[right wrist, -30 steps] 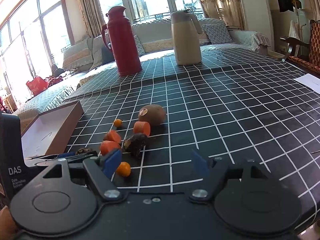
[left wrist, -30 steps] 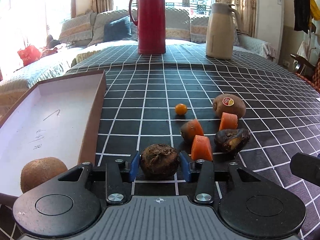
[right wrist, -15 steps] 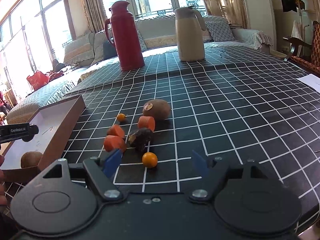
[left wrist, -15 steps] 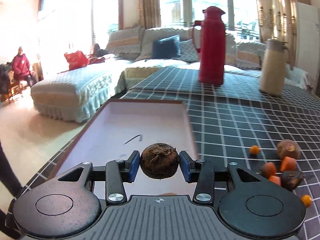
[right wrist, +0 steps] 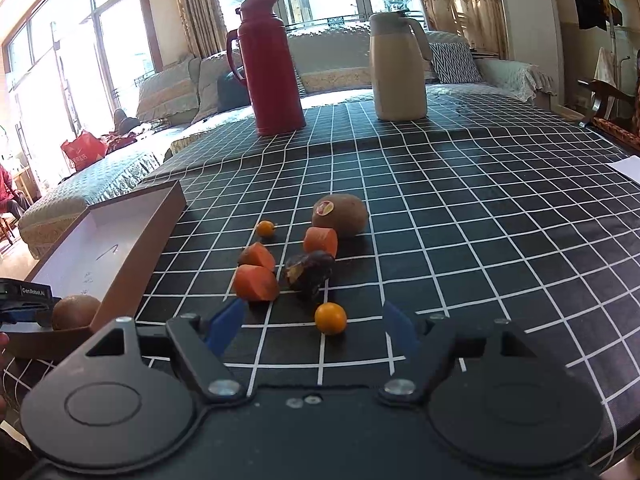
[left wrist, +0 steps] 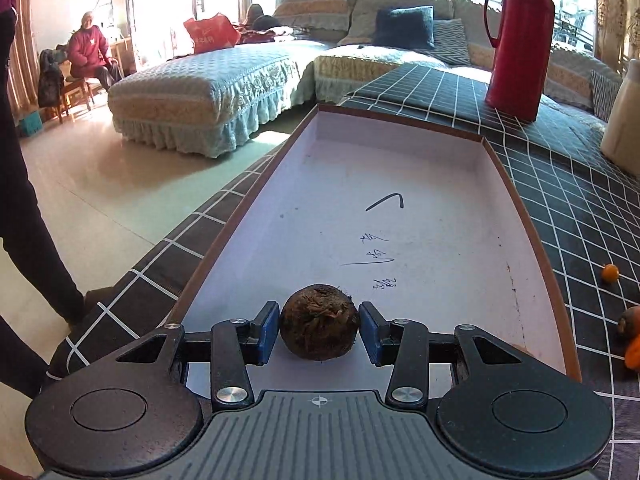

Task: Organize fruits
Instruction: 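Lower the brown fruit into the tray and open the left gripper while the right gripper grasps a kumquat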

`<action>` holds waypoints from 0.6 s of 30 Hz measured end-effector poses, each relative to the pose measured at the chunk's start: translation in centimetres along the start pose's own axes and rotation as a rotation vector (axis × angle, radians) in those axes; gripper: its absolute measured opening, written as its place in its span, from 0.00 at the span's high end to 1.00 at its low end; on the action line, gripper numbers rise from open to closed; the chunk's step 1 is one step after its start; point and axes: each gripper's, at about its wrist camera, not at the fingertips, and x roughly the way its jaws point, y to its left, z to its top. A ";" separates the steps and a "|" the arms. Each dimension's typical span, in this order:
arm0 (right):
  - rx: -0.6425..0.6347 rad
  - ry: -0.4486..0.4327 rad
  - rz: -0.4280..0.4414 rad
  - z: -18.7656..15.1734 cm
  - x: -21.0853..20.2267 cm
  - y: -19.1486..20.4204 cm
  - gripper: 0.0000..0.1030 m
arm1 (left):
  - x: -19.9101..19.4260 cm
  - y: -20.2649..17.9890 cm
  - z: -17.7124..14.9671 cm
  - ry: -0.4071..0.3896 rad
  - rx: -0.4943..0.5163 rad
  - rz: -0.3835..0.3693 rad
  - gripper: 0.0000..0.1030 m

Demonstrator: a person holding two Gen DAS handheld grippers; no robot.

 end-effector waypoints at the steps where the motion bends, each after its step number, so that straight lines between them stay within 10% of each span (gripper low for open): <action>1: -0.003 0.000 -0.001 0.0 0.0 0.1 0.25 | -0.1 -0.1 0.0 -0.003 0.003 0.001 0.58; 4: -0.010 0.002 -0.009 0.0 0.0 0.1 0.25 | -0.3 -0.1 0.0 -0.001 -0.001 0.004 0.55; 12: 0.000 0.008 -0.040 -0.1 -0.1 -0.6 0.20 | -3.0 -0.5 -0.1 -0.111 0.019 0.039 0.07; 18: 0.059 0.076 -0.052 0.1 1.5 -1.8 0.32 | -5.1 -1.5 -0.5 -0.165 0.076 -0.027 0.06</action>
